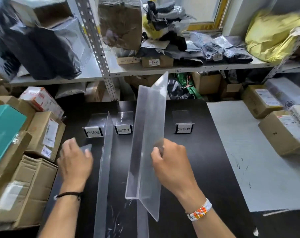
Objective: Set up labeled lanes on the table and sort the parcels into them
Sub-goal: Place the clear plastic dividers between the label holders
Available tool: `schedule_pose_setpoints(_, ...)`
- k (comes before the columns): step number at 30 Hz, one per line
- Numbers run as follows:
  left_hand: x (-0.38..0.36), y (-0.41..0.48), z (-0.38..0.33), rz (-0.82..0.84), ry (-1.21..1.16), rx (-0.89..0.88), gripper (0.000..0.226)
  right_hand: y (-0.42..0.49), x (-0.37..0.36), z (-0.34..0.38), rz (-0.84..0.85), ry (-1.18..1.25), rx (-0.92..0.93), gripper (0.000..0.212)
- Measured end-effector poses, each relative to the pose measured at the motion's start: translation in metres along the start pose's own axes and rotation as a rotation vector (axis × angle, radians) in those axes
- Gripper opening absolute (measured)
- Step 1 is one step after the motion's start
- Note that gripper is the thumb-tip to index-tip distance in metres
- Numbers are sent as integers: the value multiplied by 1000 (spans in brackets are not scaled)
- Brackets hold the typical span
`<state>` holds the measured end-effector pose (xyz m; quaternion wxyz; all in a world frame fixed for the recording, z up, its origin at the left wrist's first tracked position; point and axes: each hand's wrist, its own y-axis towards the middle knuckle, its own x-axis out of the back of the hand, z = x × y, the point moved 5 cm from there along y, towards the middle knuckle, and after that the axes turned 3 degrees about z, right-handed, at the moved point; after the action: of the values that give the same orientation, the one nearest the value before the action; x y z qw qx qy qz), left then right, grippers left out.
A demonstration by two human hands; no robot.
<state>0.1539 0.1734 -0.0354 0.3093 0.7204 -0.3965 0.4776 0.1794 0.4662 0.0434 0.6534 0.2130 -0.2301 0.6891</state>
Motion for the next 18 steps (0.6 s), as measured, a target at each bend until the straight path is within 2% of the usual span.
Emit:
schedule_pose_setpoints(4,2,-13,-92,-26,-120,-227,55,16,26,-20,-37,-7,-20,35)
schedule_pose_setpoints(9,-29,-30,-173,81,-256,-451,54,42,34,-41,-39,-75,-93,36)
schedule_pose_setpoints(14,-72,-35,-215,279,-390,-517,57,65,38,-63,-57,-223,-163,32)
schedule_pose_setpoints(18,-117,-41,-235,560,-478,-515,57,84,38,-87,4,-347,-227,30)
